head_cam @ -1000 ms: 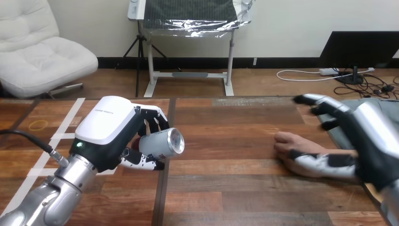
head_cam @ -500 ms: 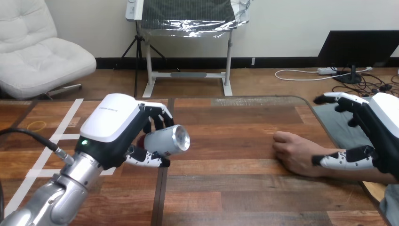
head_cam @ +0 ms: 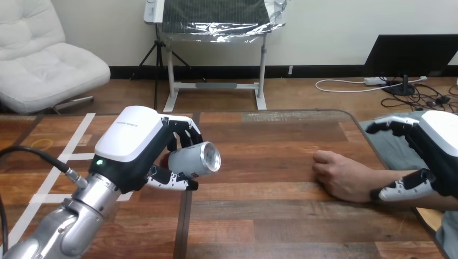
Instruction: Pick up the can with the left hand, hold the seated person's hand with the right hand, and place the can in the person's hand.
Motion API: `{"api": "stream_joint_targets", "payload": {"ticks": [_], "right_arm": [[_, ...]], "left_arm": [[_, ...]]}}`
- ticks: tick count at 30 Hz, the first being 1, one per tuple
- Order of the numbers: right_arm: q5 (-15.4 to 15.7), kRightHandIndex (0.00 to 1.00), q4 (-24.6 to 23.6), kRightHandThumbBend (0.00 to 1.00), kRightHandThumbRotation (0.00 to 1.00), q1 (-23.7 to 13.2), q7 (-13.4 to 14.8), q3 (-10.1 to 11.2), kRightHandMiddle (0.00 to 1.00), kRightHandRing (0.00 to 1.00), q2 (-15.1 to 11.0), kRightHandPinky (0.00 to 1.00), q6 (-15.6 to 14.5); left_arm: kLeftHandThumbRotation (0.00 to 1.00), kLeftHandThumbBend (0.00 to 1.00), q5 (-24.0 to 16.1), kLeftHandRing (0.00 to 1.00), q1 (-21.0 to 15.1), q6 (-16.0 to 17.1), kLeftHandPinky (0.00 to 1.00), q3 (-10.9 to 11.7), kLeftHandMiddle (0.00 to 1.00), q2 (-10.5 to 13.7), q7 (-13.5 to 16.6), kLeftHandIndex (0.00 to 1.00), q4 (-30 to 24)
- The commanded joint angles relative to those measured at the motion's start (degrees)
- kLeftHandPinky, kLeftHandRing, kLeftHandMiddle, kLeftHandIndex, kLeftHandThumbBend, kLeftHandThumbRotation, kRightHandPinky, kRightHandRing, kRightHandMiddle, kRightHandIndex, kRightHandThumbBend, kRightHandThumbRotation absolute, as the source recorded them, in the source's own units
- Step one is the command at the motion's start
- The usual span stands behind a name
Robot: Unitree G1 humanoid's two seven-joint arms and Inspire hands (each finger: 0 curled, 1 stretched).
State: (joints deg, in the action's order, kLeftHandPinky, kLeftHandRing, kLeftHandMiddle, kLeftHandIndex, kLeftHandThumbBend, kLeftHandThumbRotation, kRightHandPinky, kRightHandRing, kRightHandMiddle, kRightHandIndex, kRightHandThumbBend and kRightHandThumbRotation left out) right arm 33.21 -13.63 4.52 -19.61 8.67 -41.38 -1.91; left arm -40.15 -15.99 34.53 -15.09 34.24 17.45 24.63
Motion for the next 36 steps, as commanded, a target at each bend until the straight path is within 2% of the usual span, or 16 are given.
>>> {"api": "stream_joint_targets", "payload": {"ticks": [1,14,27,36], "right_arm": [[1.8,0.79,4.2,0.90,0.00,-5.8,-0.2,-1.1,0.84,0.83,-4.5,0.72,1.5],[4.5,0.81,12.9,0.87,0.00,-10.8,-2.6,-4.4,0.86,0.86,-7.3,0.77,0.1],[8.7,0.83,23.0,0.84,0.01,-16.8,-3.0,-10.2,0.88,0.88,-9.6,0.81,1.1],[11.8,0.84,28.9,0.81,0.07,-20.9,-3.1,-14.1,0.89,0.90,-10.3,0.84,1.3]], "left_arm": [[0.00,0.66,1.3,0.42,-5.3,0.4,0.37,2.1,0.48,-1.1,1.0,0.51,-1.9],[0.00,0.66,1.0,0.42,-5.6,-0.2,0.37,2.1,0.48,-2.0,0.6,0.51,-2.4],[0.00,0.67,0.4,0.41,-5.9,0.1,0.36,1.9,0.48,-2.4,1.0,0.50,-1.9],[0.00,0.67,0.5,0.41,-6.1,-0.1,0.36,1.8,0.48,-2.5,0.7,0.50,-1.9]]}}
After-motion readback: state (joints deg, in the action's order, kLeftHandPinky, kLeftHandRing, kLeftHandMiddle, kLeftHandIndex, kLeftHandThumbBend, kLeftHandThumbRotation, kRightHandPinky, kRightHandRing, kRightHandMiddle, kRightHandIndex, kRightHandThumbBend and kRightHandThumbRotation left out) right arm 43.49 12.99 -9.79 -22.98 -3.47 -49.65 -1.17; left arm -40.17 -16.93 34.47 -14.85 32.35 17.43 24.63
